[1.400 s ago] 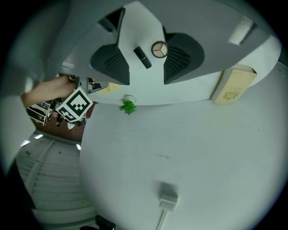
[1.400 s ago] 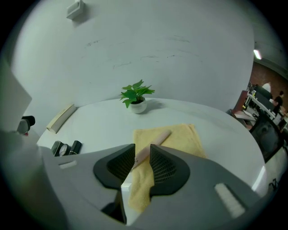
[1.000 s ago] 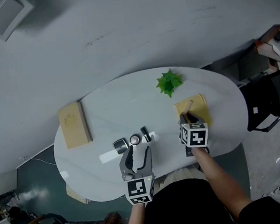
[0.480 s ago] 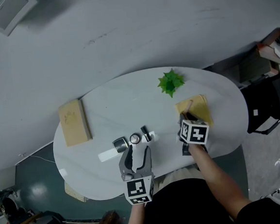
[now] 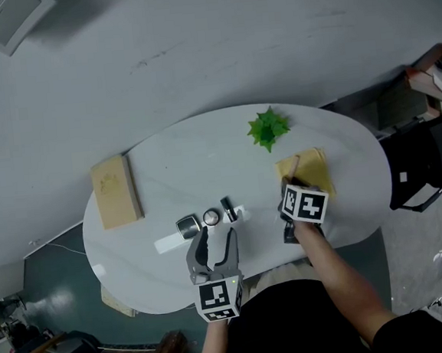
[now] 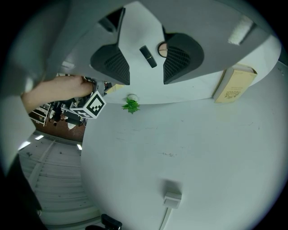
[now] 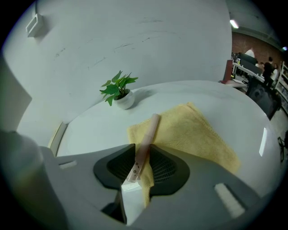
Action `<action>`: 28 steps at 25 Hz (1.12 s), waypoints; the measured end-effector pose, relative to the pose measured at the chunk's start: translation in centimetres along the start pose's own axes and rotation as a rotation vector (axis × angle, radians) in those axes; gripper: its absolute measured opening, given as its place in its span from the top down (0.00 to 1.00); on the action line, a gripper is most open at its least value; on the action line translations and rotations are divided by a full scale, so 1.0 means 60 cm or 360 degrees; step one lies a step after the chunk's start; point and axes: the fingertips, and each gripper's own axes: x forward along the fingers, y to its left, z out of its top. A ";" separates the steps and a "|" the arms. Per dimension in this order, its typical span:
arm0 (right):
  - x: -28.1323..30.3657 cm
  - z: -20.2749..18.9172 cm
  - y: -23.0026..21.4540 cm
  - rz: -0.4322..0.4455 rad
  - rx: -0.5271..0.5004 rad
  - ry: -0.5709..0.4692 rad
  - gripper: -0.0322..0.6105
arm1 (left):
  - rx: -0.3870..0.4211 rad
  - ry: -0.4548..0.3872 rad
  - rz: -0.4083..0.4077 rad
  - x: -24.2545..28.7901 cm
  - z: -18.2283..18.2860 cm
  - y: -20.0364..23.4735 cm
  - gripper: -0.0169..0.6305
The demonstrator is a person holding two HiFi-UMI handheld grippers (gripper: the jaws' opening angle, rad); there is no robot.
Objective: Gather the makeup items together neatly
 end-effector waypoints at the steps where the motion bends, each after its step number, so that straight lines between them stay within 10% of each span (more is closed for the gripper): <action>1: 0.000 0.000 0.000 -0.0001 -0.0014 -0.0003 0.78 | 0.0002 -0.0002 -0.0002 -0.001 0.001 0.000 0.61; 28: -0.080 -0.033 0.152 0.0220 -0.0459 -0.0083 0.83 | -0.0053 -0.0078 -0.0064 -0.058 -0.005 0.057 0.63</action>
